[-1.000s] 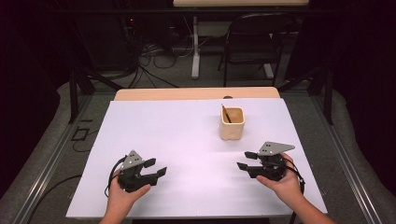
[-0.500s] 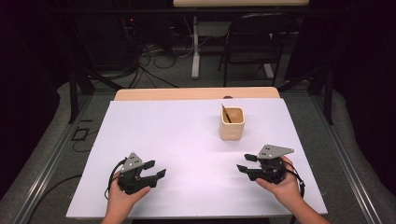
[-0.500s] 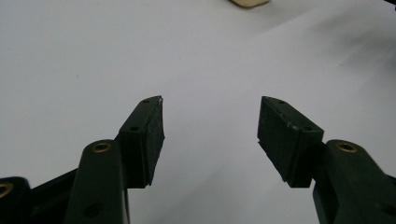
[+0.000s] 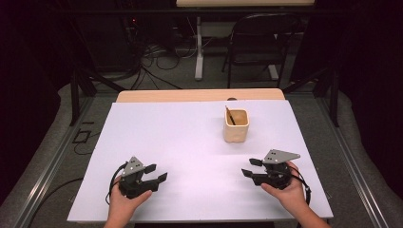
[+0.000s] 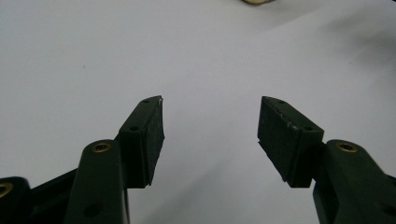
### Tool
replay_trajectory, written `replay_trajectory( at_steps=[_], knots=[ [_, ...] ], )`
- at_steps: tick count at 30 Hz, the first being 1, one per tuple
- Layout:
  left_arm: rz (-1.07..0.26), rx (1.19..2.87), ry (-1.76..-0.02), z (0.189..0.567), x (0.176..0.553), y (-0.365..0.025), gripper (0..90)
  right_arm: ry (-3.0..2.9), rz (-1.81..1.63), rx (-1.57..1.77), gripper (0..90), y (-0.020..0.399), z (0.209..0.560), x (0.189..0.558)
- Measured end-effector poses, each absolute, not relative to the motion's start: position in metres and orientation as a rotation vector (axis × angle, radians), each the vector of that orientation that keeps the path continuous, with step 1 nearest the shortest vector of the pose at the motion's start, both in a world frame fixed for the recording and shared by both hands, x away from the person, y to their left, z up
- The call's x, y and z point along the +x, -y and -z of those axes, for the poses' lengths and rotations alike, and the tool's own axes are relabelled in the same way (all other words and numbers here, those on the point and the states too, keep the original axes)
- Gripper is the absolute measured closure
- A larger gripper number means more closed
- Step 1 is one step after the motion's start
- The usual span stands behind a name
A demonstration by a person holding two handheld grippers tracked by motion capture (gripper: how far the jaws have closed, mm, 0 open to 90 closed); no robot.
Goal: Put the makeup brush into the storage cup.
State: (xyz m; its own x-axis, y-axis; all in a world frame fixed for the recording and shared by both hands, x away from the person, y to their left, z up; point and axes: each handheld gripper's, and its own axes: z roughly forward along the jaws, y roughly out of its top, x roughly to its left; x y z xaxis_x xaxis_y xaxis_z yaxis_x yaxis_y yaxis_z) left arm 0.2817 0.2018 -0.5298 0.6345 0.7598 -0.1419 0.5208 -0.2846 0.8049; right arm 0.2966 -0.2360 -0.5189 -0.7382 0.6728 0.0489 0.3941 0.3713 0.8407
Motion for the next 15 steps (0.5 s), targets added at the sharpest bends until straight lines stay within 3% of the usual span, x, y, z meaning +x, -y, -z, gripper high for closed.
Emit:
replay_trajectory(
  at_steps=[15],
  knots=[
    [-0.352, 1.957, -1.011, 0.5320, 0.2805, -0.2026, 41.1, -2.325, -1.294, 0.938, 47.7, 0.2368, 0.5245, 0.2930]
  ],
)
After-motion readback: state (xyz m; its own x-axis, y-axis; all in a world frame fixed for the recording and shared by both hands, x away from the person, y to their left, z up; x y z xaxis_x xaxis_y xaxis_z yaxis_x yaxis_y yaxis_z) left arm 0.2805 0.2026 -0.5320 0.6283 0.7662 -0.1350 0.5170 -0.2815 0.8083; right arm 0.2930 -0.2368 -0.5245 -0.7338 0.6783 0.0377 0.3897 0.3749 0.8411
